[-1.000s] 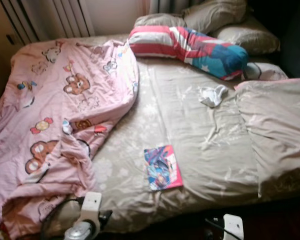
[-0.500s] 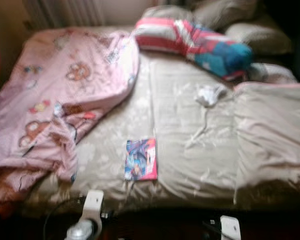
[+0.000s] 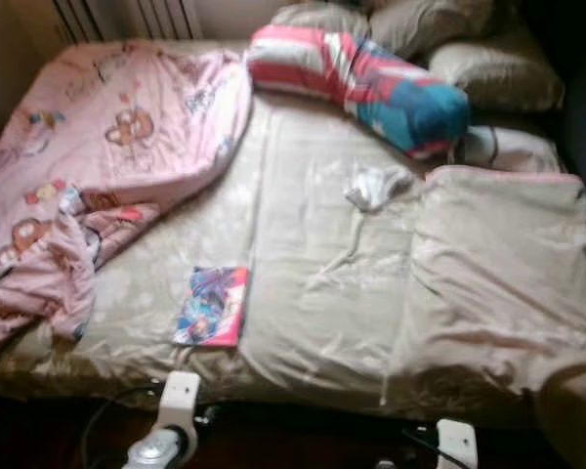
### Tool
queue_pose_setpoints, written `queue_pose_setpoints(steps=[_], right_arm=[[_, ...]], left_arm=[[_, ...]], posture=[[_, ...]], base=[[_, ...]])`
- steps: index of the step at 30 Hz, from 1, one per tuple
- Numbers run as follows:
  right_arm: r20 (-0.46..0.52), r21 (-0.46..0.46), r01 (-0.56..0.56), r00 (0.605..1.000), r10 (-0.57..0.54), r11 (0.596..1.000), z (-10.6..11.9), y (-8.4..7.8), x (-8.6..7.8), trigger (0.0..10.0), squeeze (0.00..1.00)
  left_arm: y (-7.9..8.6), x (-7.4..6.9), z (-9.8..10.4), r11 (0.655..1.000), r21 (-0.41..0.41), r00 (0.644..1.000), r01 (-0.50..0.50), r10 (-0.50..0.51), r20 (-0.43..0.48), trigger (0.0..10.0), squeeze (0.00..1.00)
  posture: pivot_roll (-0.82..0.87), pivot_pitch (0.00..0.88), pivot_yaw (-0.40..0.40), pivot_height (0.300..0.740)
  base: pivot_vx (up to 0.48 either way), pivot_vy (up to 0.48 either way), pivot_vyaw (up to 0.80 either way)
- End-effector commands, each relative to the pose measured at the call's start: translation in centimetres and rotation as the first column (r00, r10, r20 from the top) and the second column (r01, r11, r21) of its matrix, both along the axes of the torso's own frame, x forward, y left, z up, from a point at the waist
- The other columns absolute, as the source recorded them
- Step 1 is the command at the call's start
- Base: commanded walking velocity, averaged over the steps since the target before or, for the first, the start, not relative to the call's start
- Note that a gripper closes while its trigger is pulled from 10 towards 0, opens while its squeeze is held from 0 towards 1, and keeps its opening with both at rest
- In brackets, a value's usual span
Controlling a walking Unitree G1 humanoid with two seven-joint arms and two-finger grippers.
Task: Clean up the room
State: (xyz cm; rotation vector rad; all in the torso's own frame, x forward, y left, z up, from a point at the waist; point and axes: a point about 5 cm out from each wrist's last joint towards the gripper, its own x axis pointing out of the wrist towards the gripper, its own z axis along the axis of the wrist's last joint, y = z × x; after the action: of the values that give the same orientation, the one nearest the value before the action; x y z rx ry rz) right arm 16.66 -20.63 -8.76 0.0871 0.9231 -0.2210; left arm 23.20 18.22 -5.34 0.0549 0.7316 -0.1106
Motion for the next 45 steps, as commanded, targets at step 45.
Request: queue_pose_setpoints(steps=[45], right_arm=[[0.155,0.013,-0.004,0.988,0.002,1.0,1.8,0.5,3.4,10.0,0.0]], left_arm=[[0.2,1.8,1.5,0.995,-0.07,0.992,-0.07,0.077,0.099,10.0,0.0]], posture=[[-0.09,0.217,0.02,0.74]], base=[[0.0,-0.13,-0.06]])
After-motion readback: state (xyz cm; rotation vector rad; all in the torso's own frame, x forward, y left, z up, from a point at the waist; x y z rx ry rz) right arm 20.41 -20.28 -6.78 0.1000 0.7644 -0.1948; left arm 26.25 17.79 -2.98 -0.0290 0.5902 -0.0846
